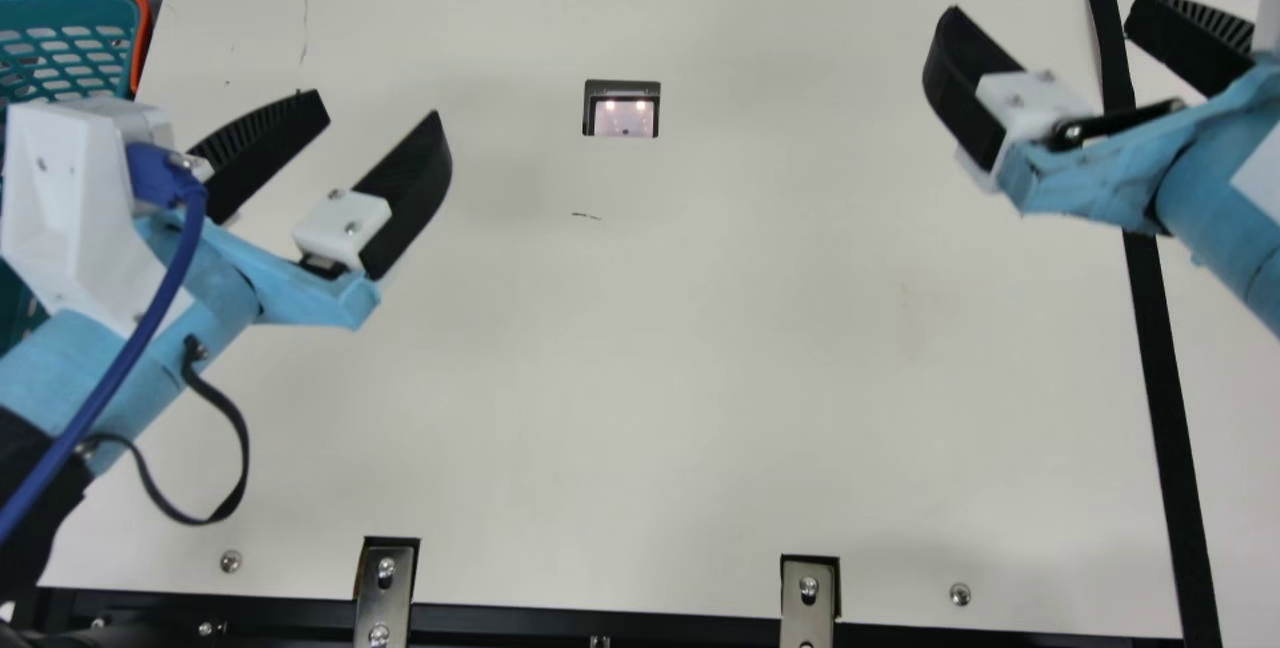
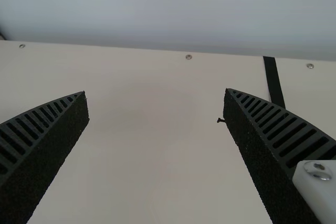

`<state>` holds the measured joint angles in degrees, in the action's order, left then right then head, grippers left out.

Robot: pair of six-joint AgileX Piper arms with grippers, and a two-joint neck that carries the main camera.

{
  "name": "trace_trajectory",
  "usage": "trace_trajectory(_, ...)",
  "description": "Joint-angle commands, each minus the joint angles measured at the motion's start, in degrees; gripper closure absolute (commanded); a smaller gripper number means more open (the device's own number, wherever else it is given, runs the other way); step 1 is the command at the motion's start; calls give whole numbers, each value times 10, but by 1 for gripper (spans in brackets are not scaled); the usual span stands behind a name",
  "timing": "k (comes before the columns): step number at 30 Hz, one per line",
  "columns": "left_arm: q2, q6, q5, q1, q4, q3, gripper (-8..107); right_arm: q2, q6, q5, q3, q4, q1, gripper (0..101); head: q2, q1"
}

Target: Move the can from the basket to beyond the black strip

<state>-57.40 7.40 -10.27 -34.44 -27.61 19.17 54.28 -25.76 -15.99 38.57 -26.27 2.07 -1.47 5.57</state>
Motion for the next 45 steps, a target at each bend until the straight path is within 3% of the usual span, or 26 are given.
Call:
trace_trajectory(1,22,-14,59,-5,12,-4,9,-34,10,-4,-21,9,4,0,1,0)
trace_trajectory(9,85,-46,149,-15,27,-33,9,-136,57,-27,-78,61,18,0,1,0)
trace_trajectory(10,77,-45,129,-16,29,-29,9,-149,64,-31,-85,69,18,0,1,0)
trace_trajectory(17,86,-46,149,-16,29,-32,9,-256,111,-84,-133,128,11,0,1,0)
trace_trajectory(18,86,-46,149,-16,29,-32,9,-216,102,-69,-124,113,13,0,1,0)
trace_trajectory(21,86,-46,149,-16,29,-32,9,-252,112,-93,-134,130,11,0,1,0)
trace_trajectory(27,77,-48,141,0,44,-31,9,-258,112,-91,-134,129,11,0,1,0)
trace_trajectory(34,141,-42,143,90,96,-54,9,-258,112,-92,-134,129,11,0,1,0)
trace_trajectory(45,394,-70,247,297,193,-105,9,-258,112,-92,-134,129,11,0,1,0)
